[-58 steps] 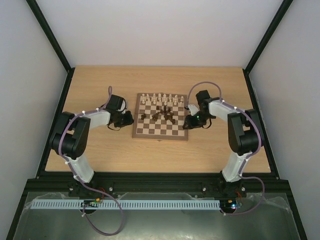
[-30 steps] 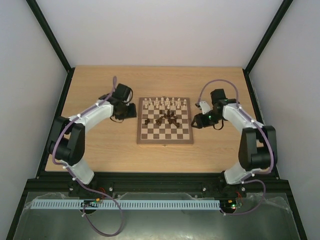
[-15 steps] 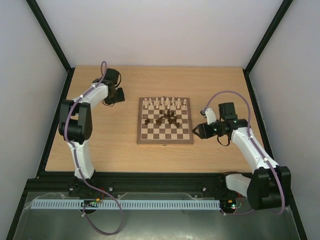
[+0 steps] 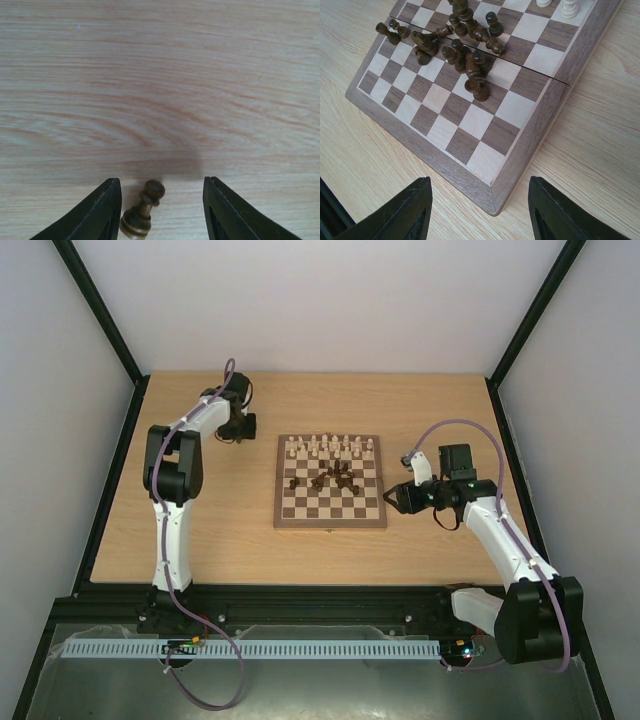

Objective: Set up the chess pieces on the board

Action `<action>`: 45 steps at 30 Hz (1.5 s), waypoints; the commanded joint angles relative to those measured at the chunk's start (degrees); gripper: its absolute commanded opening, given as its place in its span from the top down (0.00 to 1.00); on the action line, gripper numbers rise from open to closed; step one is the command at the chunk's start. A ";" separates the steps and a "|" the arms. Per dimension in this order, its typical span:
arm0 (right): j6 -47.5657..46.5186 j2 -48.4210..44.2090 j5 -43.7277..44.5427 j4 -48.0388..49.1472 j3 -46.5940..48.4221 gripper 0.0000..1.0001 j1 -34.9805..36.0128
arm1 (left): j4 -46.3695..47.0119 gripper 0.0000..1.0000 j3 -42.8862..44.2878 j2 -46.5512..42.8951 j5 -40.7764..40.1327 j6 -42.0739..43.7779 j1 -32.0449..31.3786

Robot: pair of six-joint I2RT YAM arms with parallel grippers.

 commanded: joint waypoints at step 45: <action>-0.52 4.74 -1.00 0.00 -0.42 0.45 0.06 | -5.29 0.80 1.96 4.42 -2.02 4.32 0.87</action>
